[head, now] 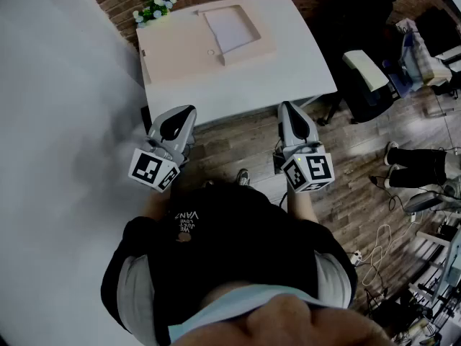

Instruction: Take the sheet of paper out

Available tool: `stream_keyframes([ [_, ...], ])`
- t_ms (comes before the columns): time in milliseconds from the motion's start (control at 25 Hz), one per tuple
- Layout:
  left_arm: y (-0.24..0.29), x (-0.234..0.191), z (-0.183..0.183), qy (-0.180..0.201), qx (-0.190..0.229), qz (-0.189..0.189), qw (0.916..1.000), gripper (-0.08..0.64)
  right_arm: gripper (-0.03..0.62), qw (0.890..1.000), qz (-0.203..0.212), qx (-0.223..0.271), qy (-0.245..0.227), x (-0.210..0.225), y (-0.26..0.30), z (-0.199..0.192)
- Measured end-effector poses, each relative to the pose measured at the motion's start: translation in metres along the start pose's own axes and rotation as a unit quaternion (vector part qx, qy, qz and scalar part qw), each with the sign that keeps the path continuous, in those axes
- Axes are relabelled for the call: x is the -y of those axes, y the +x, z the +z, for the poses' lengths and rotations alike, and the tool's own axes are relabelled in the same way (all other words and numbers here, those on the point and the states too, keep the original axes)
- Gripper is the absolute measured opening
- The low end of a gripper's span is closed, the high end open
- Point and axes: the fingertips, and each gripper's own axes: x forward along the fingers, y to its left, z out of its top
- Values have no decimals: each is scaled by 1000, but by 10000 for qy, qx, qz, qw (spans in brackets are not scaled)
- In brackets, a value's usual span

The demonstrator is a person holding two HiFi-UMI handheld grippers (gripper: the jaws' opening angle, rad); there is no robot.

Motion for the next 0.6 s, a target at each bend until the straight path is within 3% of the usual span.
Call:
stream_keyframes([
  [600, 27, 19, -7, -91, 0, 455, 9989, 0, 0, 9986, 493, -128, 139, 36, -3, 0],
])
